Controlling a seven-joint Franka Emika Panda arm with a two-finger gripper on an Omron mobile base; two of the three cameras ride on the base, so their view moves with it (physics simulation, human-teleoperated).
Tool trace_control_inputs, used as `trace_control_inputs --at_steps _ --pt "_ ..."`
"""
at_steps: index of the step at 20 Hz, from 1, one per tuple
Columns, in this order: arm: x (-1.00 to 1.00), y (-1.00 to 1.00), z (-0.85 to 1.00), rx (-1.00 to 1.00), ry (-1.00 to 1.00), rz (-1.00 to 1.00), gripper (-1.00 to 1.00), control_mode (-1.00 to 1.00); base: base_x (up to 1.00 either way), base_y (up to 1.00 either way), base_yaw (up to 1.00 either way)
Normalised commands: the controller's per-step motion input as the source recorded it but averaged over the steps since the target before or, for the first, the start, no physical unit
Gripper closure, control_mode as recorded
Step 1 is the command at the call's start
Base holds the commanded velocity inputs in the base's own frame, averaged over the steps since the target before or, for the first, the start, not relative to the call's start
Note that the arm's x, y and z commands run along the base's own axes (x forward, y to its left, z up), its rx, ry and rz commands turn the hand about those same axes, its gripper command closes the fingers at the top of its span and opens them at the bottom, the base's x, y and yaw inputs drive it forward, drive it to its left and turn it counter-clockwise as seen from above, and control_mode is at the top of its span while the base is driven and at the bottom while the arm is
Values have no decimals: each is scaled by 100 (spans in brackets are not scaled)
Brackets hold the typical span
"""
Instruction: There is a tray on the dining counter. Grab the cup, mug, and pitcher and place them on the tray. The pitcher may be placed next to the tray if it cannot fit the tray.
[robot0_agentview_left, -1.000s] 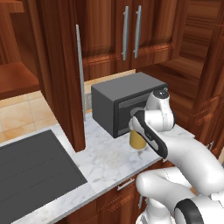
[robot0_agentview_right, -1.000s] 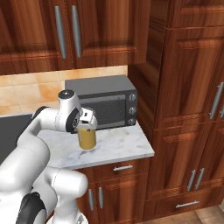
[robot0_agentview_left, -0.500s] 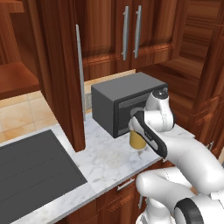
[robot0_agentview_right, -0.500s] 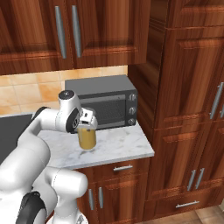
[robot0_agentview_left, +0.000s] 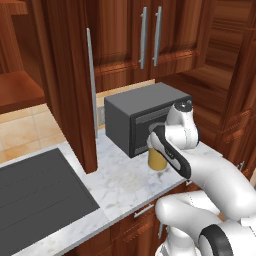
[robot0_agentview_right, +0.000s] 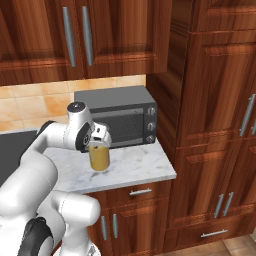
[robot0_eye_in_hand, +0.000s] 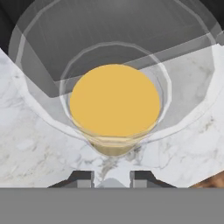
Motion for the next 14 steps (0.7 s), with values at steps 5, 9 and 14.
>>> trace_control_inputs --at_steps 5,9,14 --pt "0 0 0 0 1 0 100 -100 0 0 0" --pt "-10 -2 40 0 -5 3 100 -100 0 0 0" --pt "-36 -1 58 0 -12 4 100 -100 0 0 0"
